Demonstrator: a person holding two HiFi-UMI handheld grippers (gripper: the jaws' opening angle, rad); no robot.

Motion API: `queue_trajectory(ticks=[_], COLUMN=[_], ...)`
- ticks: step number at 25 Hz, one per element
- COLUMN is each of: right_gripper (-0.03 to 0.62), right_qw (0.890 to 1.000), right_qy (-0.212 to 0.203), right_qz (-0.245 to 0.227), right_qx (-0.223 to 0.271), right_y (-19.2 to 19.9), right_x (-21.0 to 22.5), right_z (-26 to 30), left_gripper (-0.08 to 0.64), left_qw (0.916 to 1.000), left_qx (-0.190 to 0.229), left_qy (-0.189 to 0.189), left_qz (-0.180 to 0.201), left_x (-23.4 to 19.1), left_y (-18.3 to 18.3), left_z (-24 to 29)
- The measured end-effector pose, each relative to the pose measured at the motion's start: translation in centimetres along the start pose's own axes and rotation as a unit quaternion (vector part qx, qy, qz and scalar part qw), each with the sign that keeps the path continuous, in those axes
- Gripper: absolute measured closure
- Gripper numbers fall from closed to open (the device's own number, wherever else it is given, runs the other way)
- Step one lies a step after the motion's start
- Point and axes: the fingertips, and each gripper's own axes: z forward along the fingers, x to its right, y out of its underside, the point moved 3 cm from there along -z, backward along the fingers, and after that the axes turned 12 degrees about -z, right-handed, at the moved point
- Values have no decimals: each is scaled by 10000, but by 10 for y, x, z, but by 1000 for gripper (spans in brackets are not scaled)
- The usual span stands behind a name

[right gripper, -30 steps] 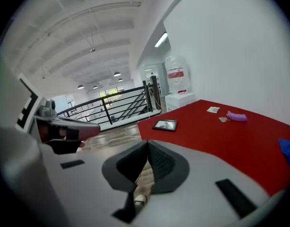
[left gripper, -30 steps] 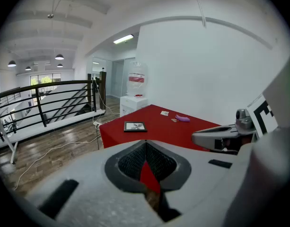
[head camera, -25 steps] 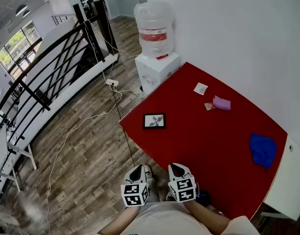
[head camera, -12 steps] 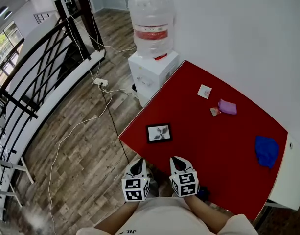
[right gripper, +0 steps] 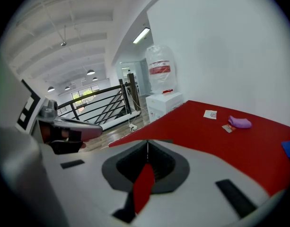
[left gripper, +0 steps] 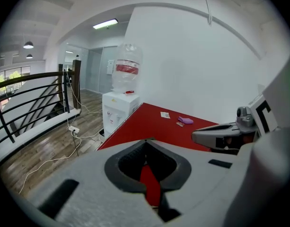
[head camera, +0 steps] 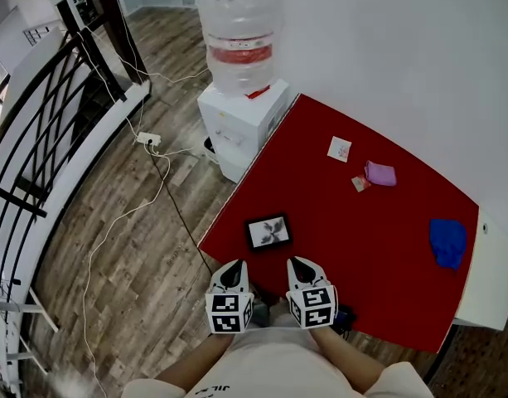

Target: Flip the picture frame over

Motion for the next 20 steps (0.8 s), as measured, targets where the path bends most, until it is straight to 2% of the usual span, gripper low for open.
queue_trajectory(ticks=[4, 12, 17, 20], right_gripper=[588, 586, 586, 586], right_qw=[10000, 9998, 9994, 9991], right_qy=[45, -124, -85, -98], right_qz=[-15, -63, -115, -144], right_qx=[22, -166, -299, -390], right_y=[-6, -5, 2, 8], right_x=[9, 28, 44, 49], right_z=[9, 33, 59, 77], left_gripper=[557, 557, 557, 557], left_qw=[10000, 9997, 9993, 9991], left_qx=[-93, -114, -130, -233], left_qy=[0, -192, -323, -356], left_qz=[10, -95, 98, 38], left_x=[-3, -7, -17, -24], left_y=[-5, -9, -6, 3], left_z=[13, 30, 59, 78])
